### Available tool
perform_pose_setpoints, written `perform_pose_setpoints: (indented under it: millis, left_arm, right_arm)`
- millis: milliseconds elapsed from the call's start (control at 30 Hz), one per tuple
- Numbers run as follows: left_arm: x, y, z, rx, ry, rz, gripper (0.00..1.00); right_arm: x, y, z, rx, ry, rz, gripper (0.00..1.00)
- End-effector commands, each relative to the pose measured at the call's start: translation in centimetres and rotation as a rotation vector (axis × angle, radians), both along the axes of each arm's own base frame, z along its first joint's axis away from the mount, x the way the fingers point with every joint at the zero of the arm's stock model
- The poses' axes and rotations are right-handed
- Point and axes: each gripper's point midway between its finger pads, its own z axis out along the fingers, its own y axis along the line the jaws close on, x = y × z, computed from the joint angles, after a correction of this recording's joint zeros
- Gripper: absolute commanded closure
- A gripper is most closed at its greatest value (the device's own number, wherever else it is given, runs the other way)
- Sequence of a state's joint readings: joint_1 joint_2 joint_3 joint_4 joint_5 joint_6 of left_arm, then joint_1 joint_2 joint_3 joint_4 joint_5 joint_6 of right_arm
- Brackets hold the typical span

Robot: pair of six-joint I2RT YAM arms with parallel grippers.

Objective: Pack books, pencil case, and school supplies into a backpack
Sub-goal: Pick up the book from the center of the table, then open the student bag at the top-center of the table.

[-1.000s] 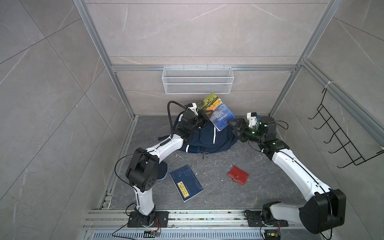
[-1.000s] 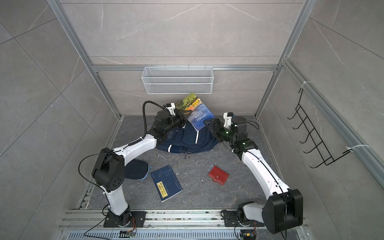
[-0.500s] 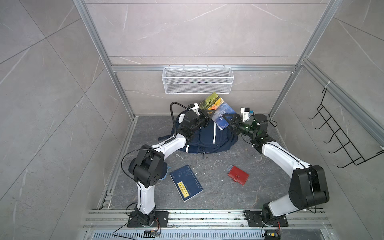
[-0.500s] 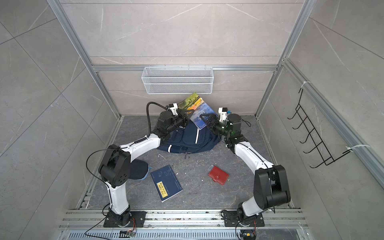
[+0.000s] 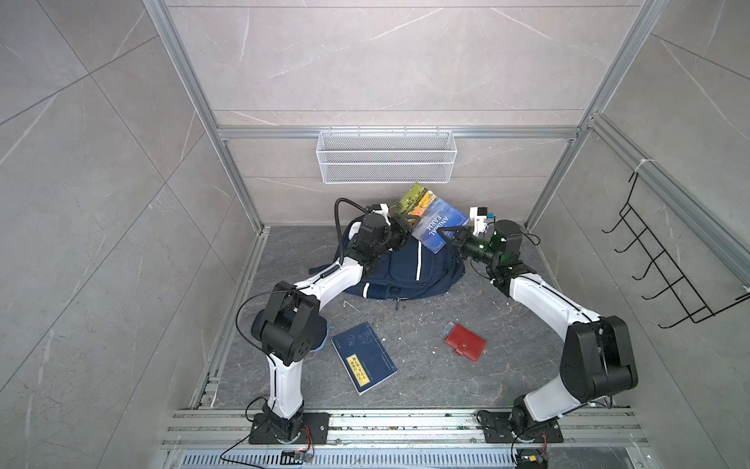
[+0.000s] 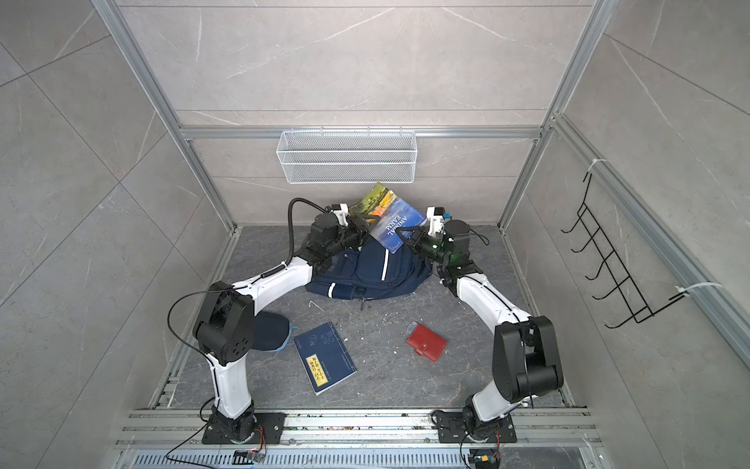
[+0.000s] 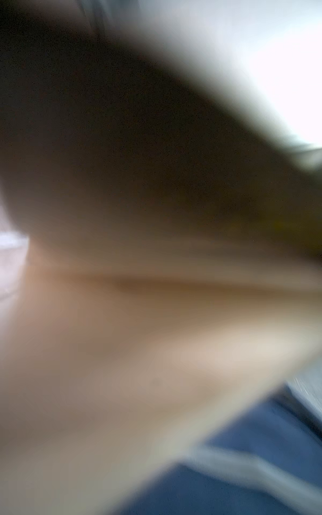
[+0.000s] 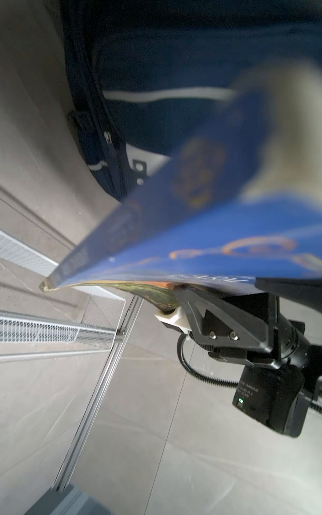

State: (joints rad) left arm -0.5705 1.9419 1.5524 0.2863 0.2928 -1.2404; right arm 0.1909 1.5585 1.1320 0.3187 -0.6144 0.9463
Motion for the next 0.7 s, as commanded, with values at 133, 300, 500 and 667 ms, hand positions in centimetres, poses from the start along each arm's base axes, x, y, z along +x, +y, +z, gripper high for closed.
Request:
perform_pose_setpoints:
  millis: [133, 300, 500, 667]
  left_arm:
    - [-3.4, 4.4, -3.6, 0.654, 0.06, -0.166, 0.0]
    - [-2.2, 1.9, -6.8, 0.867, 0.054, -0.248, 0.01]
    - [0.4, -1.5, -10.7, 0.945, 0.022, -0.221, 0.04]
    - [0.5, -4.5, -13.0, 0.941, -0.038, -0.274, 0.04]
  right_arm:
    - [-2.0, -8.2, 3.4, -0.317, -0.005, -0.251, 1.0]
    - [-3.7, -13.2, 3.3, -0.507, 0.1, -0.39, 1.0]
    - [-5.4, -16.0, 2.3, -0.569, 0.193, -0.465, 1.0]
    - [-6.4, -16.3, 2.5, -0.603, 0.202, -0.457, 1.0]
